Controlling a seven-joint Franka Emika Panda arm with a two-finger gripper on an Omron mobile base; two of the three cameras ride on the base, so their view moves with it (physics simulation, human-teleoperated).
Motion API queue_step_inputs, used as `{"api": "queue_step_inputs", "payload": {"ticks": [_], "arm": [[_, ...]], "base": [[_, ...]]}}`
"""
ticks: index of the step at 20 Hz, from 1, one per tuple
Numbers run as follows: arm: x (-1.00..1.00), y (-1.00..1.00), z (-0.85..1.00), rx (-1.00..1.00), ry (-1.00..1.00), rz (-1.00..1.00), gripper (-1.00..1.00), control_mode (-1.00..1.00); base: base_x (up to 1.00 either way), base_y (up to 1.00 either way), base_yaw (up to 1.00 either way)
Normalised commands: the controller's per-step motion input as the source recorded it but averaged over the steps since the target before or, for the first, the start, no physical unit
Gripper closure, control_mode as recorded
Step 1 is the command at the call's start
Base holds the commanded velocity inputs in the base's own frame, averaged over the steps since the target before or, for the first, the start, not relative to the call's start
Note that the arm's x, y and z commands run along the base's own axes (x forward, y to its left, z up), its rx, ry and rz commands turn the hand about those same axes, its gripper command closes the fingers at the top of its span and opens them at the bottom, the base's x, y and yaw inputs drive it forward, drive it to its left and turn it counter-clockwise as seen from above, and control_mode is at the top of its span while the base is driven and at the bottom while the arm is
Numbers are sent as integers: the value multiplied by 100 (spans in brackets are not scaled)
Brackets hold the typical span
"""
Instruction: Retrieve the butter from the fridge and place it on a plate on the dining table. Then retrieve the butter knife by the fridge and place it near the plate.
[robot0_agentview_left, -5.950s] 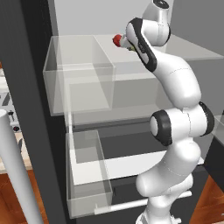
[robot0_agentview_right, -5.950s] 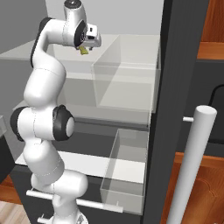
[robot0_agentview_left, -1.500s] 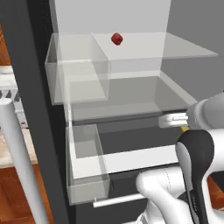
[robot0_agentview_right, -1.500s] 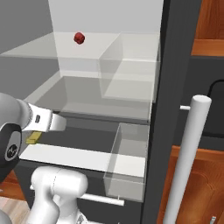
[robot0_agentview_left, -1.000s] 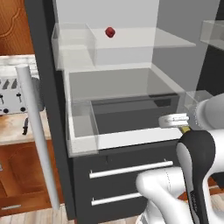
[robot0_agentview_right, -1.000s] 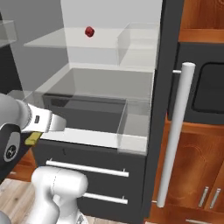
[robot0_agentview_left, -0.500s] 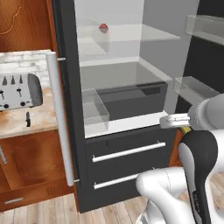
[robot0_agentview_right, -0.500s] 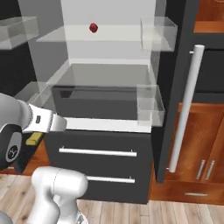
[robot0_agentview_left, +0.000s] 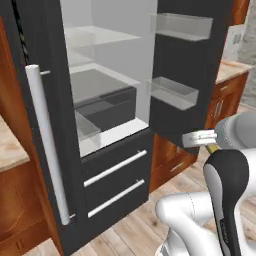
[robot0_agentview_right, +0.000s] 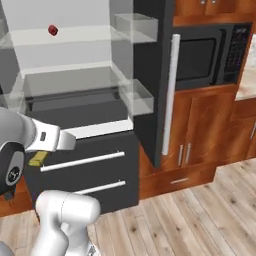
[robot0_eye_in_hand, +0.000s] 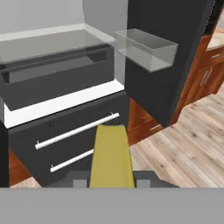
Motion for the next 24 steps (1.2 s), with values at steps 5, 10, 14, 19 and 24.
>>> {"api": "queue_step_inputs", "payload": {"ticks": [5, 10, 14, 19, 24], "arm": [[0, 0, 0, 0, 0, 0, 100, 100], [0, 0, 0, 0, 0, 0, 100, 100], [0, 0, 0, 0, 0, 0, 100, 100], [0, 0, 0, 0, 0, 0, 100, 100], [0, 0, 0, 0, 0, 0, 100, 100]], "base": [[-46, 4, -76], [-38, 0, -78], [-26, 0, -79], [-20, -3, -78], [-4, -14, -66]]}}
